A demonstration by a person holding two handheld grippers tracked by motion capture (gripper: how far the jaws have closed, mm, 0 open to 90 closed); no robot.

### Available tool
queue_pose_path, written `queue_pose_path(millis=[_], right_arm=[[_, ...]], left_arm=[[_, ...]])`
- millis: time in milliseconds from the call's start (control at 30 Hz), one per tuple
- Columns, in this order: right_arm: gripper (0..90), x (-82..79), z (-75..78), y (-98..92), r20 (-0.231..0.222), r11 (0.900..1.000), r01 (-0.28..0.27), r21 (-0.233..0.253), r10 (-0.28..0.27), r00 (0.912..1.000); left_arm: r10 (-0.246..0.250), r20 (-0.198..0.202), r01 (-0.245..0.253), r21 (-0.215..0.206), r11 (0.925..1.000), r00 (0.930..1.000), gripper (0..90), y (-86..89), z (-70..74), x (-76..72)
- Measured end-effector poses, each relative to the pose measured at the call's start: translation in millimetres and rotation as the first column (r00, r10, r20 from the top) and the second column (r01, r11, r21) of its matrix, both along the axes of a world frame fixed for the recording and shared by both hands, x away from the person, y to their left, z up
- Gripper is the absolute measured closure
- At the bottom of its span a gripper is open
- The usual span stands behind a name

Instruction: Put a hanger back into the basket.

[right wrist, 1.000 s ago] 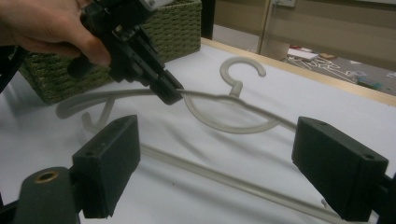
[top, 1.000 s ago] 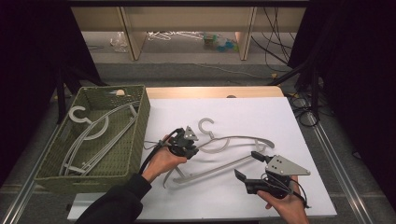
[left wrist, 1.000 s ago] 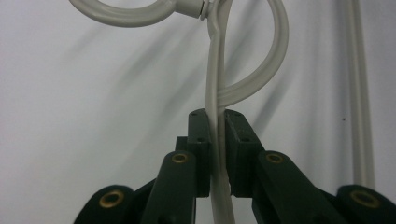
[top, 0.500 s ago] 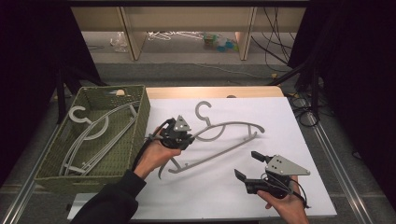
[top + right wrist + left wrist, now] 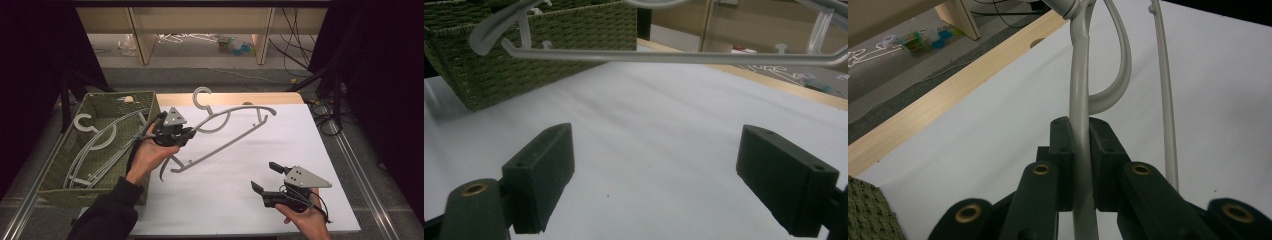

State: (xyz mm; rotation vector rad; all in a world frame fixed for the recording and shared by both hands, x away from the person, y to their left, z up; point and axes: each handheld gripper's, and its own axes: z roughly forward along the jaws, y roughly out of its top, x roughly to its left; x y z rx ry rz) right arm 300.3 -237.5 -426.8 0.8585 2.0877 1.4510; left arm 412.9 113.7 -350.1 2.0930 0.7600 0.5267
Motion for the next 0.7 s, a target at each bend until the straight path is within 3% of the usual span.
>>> queue_pose_path(millis=[267,467,667,700], right_arm=[[16.5,0.9,-0.8,-0.2,0.008,1.0,0.001,0.012,-0.001,1.0],[16.6,0.2,-0.1,0.0,0.0,1.0,0.004,0.003,-0.004,1.0],[16.5,-0.7,0.1,-0.1,-0.021,1.0,0.007,-0.004,-0.007,0.9998],[16.5,-0.9,0.2,0.0,-0.025,1.0,0.007,-0.004,-0.007,0.9997]], left_arm=[[0.026,0.035,-0.026,0.002,0.9997,0.9991,81.7,24.9,24.3,-7.5],[0.073,0.055,-0.073,-0.001,0.9973,0.9958,81.7,50.9,44.1,-9.8],[0.12,0.058,-0.12,-0.009,0.9927,0.991,81.7,80.5,50.4,-11.7],[0.124,0.084,-0.124,-0.001,0.9923,0.9888,81.7,85.1,51.5,-10.7]])
